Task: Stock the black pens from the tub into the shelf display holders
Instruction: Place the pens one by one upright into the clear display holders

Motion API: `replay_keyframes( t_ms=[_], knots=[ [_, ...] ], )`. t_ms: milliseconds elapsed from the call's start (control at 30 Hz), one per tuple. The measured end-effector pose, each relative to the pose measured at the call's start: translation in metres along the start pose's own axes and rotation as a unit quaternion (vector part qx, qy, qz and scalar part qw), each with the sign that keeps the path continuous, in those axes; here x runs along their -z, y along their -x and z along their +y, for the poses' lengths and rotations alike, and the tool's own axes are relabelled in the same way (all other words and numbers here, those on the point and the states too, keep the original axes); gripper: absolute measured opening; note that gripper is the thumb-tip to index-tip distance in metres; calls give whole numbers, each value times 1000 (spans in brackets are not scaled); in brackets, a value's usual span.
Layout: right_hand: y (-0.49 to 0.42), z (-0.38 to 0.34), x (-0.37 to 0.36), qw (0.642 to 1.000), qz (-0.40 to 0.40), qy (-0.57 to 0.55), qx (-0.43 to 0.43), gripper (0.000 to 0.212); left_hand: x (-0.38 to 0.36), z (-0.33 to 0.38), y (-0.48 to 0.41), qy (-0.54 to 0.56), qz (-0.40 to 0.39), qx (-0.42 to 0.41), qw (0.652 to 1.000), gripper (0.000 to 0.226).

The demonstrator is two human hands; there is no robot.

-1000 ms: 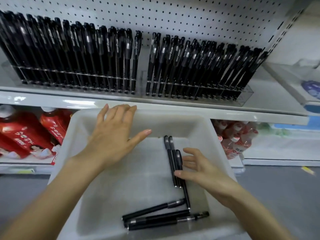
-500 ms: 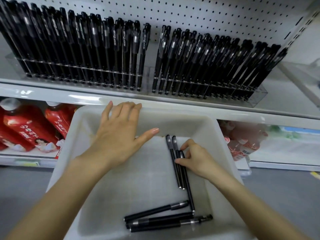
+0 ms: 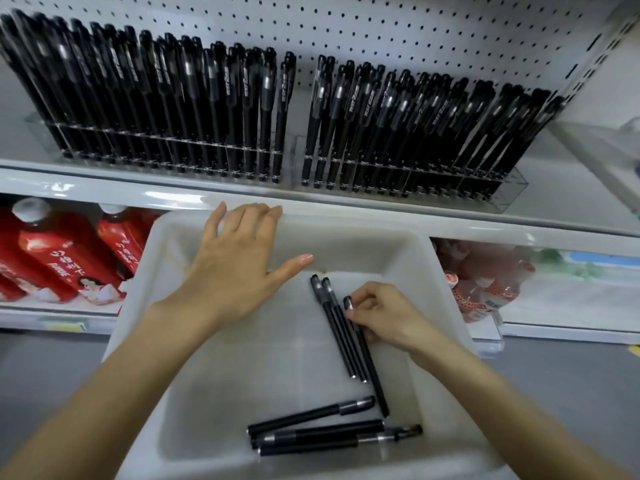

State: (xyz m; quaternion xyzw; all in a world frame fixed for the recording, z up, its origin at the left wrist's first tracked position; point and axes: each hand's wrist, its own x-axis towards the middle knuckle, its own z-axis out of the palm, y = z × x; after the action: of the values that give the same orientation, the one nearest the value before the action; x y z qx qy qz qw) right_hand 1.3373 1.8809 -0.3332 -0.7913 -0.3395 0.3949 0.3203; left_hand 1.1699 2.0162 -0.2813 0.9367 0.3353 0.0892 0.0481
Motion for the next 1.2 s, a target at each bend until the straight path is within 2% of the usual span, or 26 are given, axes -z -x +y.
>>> replay_keyframes(
  t_ms=[133,267,333,433,533,600,700,833,900,967,1000,1033,1100,1200],
  knots=[
    [17,-26,22,991,10,-99,91,19,11,1,-7,28,-24,8,999,98],
    [33,-56,43,963,26,-172,208,25,23,17,0,182,15,27,983,75],
    [38,-71,51,947,26,-201,249,25,29,29,1,310,25,29,950,66],
    [42,-91,60,931,37,-215,293,24,38,47,-1,495,-21,38,868,36],
    [45,-104,67,918,59,-216,327,25,46,63,-1,561,-70,40,824,16],
    [47,-108,70,911,68,-231,335,25,49,69,-2,579,-83,58,809,6],
    [52,-109,72,896,79,-275,340,21,49,74,-6,590,-61,65,802,13],
    [58,-107,78,889,124,-278,342,27,48,86,-13,580,-28,68,812,20],
    [59,-106,84,890,141,-261,347,32,49,90,-16,541,-13,42,840,17],
    [60,-109,96,885,163,-242,362,35,49,83,-21,396,40,-4,917,7],
    [60,-112,106,879,186,-238,370,35,52,75,-24,264,85,-24,960,20],
    [59,-114,118,871,214,-237,374,35,51,64,-27,146,136,-36,979,31],
    [55,-118,143,855,270,-231,378,31,55,44,-32,59,192,-32,979,40],
    [45,-118,168,844,324,-191,381,28,52,26,-35,32,206,-10,978,43]
  ],
)
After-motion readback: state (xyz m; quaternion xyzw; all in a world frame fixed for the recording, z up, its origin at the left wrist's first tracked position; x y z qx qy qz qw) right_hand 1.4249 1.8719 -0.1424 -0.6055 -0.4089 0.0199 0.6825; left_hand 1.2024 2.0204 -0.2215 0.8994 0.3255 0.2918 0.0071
